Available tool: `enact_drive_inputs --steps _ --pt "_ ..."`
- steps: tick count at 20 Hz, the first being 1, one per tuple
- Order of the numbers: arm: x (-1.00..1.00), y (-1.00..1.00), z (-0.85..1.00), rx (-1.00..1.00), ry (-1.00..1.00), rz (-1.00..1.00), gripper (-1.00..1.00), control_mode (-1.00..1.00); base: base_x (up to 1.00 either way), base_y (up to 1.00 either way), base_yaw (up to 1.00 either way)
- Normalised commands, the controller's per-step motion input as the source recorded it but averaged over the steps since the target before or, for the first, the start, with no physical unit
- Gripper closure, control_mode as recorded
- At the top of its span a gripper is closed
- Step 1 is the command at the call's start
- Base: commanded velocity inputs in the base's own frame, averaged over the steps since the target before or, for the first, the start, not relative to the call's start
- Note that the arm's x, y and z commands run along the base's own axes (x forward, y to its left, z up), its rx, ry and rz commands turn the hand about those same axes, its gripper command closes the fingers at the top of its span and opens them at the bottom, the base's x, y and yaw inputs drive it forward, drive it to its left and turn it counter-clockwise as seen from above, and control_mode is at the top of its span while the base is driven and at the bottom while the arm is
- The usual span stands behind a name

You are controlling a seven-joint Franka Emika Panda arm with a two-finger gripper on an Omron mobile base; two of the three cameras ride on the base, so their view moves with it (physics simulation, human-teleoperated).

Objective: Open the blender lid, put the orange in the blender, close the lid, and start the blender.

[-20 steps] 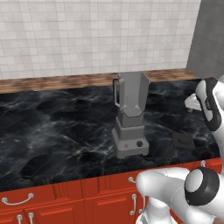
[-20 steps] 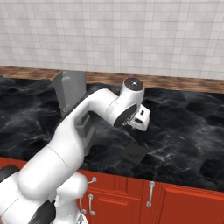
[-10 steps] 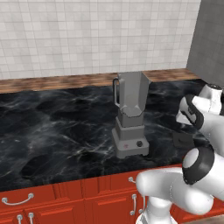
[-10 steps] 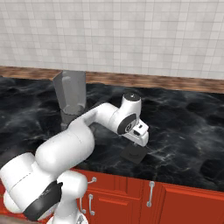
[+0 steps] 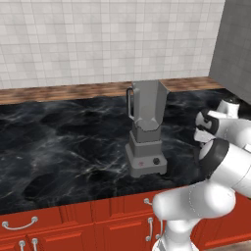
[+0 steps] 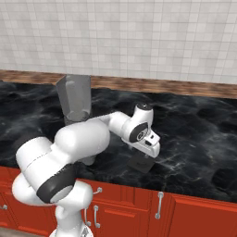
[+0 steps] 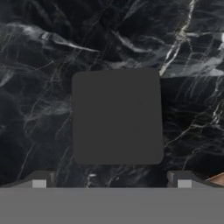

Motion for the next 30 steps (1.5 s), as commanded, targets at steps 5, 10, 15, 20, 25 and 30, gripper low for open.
enact_drive_inputs --steps 5,10,15,20,25,30 --pt "0.12 -0.23 -0.33 0.02 0.01 0.02 -1.0 -1.0 0.0 0.0 0.0" --pt "0.03 0.0 -0.32 0.01 0.0 0.08 -1.0 -1.0 0.0 0.0 0.0" --pt "0.01 0.04 -0.2 0.0 0.0 0.09 -1.0 -1.0 0.0 0.0 0.0" --pt "0.0 0.04 -0.01 0.0 0.0 0.08 -1.0 -1.0 0.0 0.0 0.0" --pt "0.0 0.12 -0.08 0.0 0.0 0.1 -1.0 -1.0 0.0 0.0 0.0" --pt "0.0 0.09 -0.13 0.0 0.01 0.1 -1.0 -1.0 0.0 0.0 0.0"
